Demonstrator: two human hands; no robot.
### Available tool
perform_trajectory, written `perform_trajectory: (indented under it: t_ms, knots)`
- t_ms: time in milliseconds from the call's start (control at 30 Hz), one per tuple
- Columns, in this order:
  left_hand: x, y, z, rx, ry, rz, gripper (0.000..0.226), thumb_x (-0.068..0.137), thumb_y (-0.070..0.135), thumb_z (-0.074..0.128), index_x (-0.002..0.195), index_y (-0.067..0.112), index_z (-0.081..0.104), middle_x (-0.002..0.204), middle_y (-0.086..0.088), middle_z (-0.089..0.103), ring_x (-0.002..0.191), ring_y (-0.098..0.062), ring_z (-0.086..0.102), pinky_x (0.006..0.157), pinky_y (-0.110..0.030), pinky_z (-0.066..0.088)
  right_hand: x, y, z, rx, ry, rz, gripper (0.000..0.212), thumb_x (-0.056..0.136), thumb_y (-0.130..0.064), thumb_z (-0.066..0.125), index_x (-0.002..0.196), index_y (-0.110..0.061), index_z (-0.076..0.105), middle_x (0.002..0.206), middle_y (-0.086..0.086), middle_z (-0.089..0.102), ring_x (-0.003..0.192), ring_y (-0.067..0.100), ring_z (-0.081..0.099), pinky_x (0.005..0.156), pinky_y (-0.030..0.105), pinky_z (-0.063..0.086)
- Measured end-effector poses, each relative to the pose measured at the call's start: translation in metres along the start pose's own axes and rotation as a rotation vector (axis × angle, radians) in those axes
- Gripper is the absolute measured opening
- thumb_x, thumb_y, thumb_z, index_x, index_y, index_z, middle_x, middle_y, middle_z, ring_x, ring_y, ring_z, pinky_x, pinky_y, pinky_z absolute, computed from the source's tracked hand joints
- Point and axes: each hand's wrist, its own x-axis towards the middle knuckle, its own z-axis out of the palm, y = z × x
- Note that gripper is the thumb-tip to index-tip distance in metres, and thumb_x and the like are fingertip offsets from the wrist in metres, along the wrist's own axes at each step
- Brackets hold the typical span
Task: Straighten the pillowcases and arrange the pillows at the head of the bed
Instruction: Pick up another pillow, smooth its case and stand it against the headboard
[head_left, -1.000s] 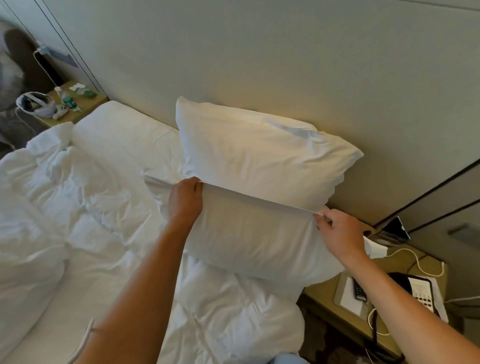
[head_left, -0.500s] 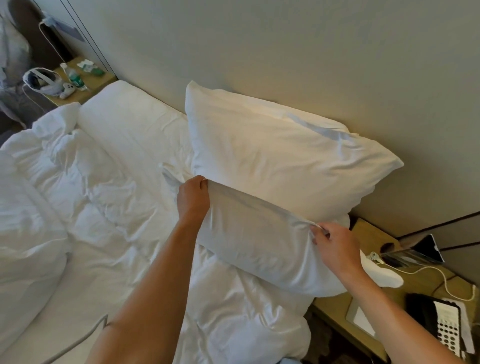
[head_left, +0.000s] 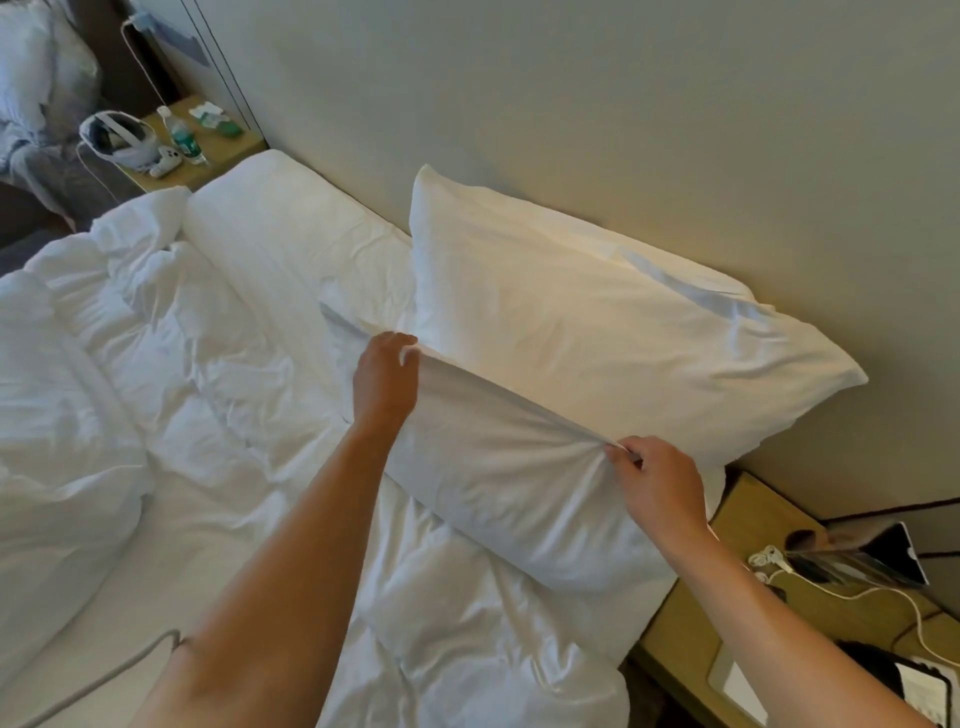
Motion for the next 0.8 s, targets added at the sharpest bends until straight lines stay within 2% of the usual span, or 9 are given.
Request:
perform_trajectory:
  t_ms: [67, 133, 233, 333, 400, 500, 600, 667, 800]
  knots:
    - [-0.021, -0.014, 0.023, 0.003, -0.088, -0.078, 0.054, 0.100, 0.027, 0.060, 0.151, 0.019, 0.047, 0.164, -0.013, 0.033, 0.144, -0.030, 0.042, 0.112, -0.040, 0.040, 0.002, -0.008, 0.010, -0.286, 0.105, -0.072, 0.020, 0.102, -0.033, 0.059, 0.101, -0.022, 0.076, 0.111, 0.001, 0.068, 0.095, 0.026, 0.064, 0.083, 0.041, 0.046]
    - [-0.047, -0.026, 0.042, -0.059, -0.147, -0.163, 0.073, 0.097, 0.032, 0.064, 0.160, 0.022, 0.027, 0.170, -0.013, 0.013, 0.152, -0.031, 0.028, 0.118, -0.041, 0.034, 0.000, -0.019, 0.023, -0.340, 0.153, -0.187, 0.029, 0.097, -0.032, 0.064, 0.123, -0.020, 0.070, 0.130, 0.004, 0.062, 0.113, 0.029, 0.059, 0.094, 0.045, 0.045]
    - [-0.080, -0.045, 0.063, -0.130, -0.189, -0.250, 0.086, 0.095, 0.034, 0.066, 0.163, 0.028, 0.013, 0.172, -0.011, 0.003, 0.157, -0.028, 0.013, 0.122, -0.039, 0.025, -0.001, -0.037, 0.056, -0.283, 0.032, -0.355, 0.060, 0.093, -0.040, 0.067, 0.145, -0.014, 0.050, 0.142, 0.009, 0.053, 0.125, 0.031, 0.054, 0.103, 0.043, 0.045]
    - [-0.098, -0.066, 0.069, -0.162, -0.231, -0.288, 0.085, 0.095, 0.036, 0.065, 0.162, 0.035, 0.012, 0.172, -0.004, 0.005, 0.157, -0.023, 0.017, 0.119, -0.036, 0.029, 0.009, -0.054, 0.093, -0.306, -0.066, -0.407, 0.088, 0.092, -0.058, 0.063, 0.159, -0.013, 0.029, 0.154, 0.013, 0.044, 0.138, 0.031, 0.046, 0.114, 0.043, 0.041]
    - [-0.105, -0.080, 0.068, -0.162, -0.250, -0.287, 0.084, 0.095, 0.036, 0.066, 0.161, 0.041, 0.013, 0.172, 0.000, 0.010, 0.154, -0.021, 0.026, 0.110, -0.029, 0.034, 0.018, -0.065, 0.119, -0.321, -0.092, -0.421, 0.095, 0.090, -0.067, 0.057, 0.162, -0.016, 0.019, 0.153, 0.012, 0.045, 0.136, 0.031, 0.048, 0.112, 0.044, 0.043]
    - [-0.114, -0.096, 0.065, -0.183, -0.281, -0.295, 0.083, 0.096, 0.035, 0.065, 0.160, 0.043, 0.014, 0.170, 0.000, 0.018, 0.150, -0.021, 0.035, 0.103, -0.025, 0.035, 0.031, -0.079, 0.153, -0.467, -0.058, -0.428, 0.100, 0.088, -0.074, 0.052, 0.163, -0.019, 0.016, 0.135, 0.013, 0.051, 0.109, 0.034, 0.057, 0.089, 0.046, 0.053]
    - [-0.123, -0.109, 0.059, -0.206, -0.285, -0.331, 0.080, 0.096, 0.037, 0.065, 0.162, 0.033, 0.019, 0.166, -0.002, 0.030, 0.149, -0.021, 0.037, 0.112, -0.033, 0.038, 0.046, -0.077, 0.175, -0.524, -0.104, -0.406, 0.089, 0.095, -0.069, 0.049, 0.163, -0.023, 0.015, 0.130, 0.016, 0.047, 0.087, 0.034, 0.063, 0.068, 0.044, 0.058]
    - [-0.133, -0.118, 0.053, -0.206, -0.292, -0.359, 0.077, 0.097, 0.039, 0.063, 0.162, 0.030, 0.023, 0.163, -0.003, 0.036, 0.148, -0.022, 0.038, 0.114, -0.035, 0.037, 0.057, -0.074, 0.183, -0.488, -0.188, -0.402, 0.066, 0.103, -0.058, 0.044, 0.157, -0.022, 0.029, 0.121, 0.014, 0.055, 0.076, 0.036, 0.066, 0.062, 0.043, 0.056]
    - [-0.156, -0.130, 0.034, -0.219, -0.300, -0.392, 0.073, 0.097, 0.042, 0.062, 0.161, 0.028, 0.027, 0.162, -0.003, 0.039, 0.145, -0.021, 0.042, 0.111, -0.031, 0.036, 0.068, -0.082, 0.183, -0.203, -0.210, -0.399, 0.022, 0.103, -0.038, 0.050, 0.103, -0.016, 0.054, 0.080, 0.011, 0.068, 0.070, 0.038, 0.064, 0.059, 0.041, 0.047]
